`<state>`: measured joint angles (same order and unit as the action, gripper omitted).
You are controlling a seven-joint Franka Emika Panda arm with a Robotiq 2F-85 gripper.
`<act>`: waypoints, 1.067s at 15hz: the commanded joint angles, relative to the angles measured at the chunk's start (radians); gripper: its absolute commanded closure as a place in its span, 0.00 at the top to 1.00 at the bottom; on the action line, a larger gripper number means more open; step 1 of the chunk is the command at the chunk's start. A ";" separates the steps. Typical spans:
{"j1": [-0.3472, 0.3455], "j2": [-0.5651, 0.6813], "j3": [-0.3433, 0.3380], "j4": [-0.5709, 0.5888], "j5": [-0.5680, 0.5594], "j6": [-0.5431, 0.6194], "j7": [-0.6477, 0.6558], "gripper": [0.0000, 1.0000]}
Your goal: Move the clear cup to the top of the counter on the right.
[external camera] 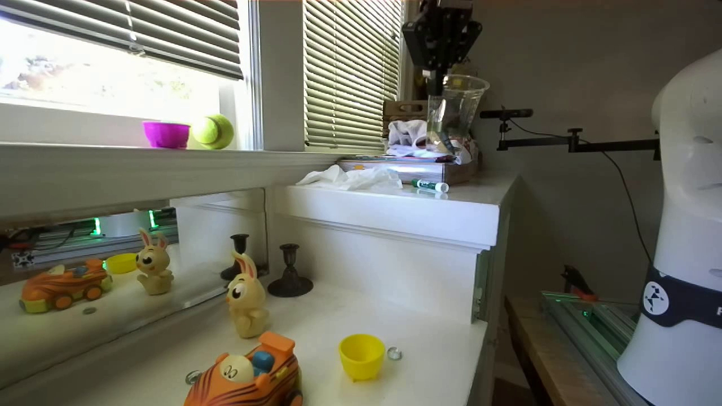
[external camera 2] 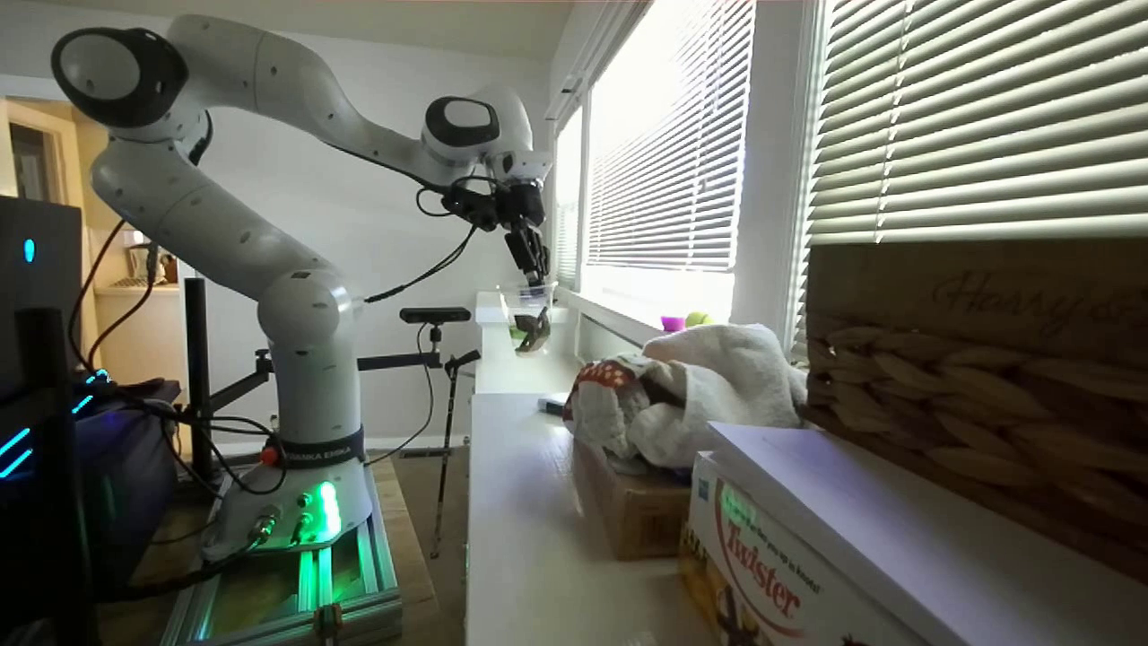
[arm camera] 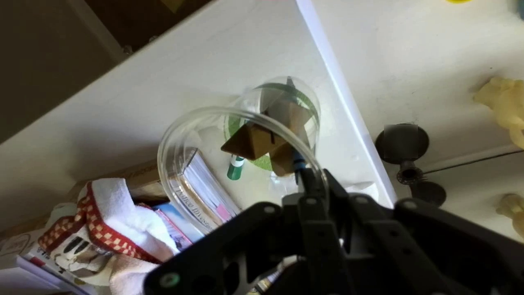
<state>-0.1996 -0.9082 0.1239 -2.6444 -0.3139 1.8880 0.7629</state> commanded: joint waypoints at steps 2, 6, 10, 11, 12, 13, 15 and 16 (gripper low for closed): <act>-0.056 0.030 0.001 -0.041 -0.024 0.109 0.025 0.01; -0.091 0.061 -0.001 -0.066 -0.029 0.191 0.023 0.01; -0.130 0.104 -0.001 -0.071 -0.037 0.232 0.024 0.01; -0.138 0.113 -0.002 -0.073 -0.042 0.244 0.023 0.01; -0.147 0.121 -0.001 -0.073 -0.049 0.251 0.021 0.01; -0.155 0.129 -0.001 -0.075 -0.057 0.265 0.024 0.01; -0.169 0.142 -0.002 -0.071 -0.074 0.273 0.023 0.01; -0.173 0.149 -0.004 -0.072 -0.078 0.281 0.024 0.01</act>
<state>-0.3537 -0.7816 0.1237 -2.7200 -0.3516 2.1335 0.7645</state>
